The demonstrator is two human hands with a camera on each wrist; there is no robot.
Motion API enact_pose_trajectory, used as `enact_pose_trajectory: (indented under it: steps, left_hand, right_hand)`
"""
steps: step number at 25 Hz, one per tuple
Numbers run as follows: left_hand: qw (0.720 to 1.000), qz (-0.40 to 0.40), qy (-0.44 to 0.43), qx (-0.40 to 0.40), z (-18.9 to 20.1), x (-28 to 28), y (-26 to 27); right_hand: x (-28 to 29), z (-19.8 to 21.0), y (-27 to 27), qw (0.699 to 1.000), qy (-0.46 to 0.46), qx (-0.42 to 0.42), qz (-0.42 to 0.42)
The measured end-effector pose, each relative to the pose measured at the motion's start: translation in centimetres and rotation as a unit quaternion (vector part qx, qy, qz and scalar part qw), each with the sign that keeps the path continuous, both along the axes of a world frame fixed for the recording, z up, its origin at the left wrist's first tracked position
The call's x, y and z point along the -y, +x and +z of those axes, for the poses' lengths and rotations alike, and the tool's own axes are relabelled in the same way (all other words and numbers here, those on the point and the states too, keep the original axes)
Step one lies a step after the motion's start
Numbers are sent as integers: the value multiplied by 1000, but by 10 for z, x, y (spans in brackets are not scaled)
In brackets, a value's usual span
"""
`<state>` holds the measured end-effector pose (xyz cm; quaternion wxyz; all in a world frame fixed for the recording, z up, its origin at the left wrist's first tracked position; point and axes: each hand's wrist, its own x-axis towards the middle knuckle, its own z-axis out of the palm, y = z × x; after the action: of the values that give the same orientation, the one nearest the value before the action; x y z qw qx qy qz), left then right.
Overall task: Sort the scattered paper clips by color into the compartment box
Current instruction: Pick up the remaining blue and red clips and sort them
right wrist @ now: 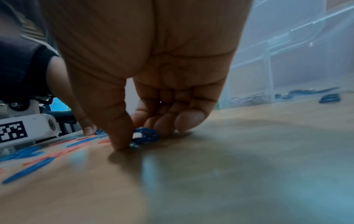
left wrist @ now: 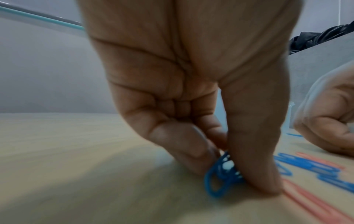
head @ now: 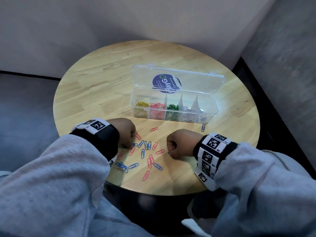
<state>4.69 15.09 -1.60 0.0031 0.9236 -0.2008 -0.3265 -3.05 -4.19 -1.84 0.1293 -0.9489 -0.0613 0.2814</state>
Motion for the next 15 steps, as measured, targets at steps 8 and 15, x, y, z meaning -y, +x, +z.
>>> enact_pose_trajectory:
  steps: [8,15]
  left_hand:
    - [996,22,-82,-19,7,-5,0]
    - [918,173,-312,-171,20,-9,4]
  right_hand:
    - [36,6,-1,909,283,-66,-300]
    - [89,8,10,781,282,-16,-557]
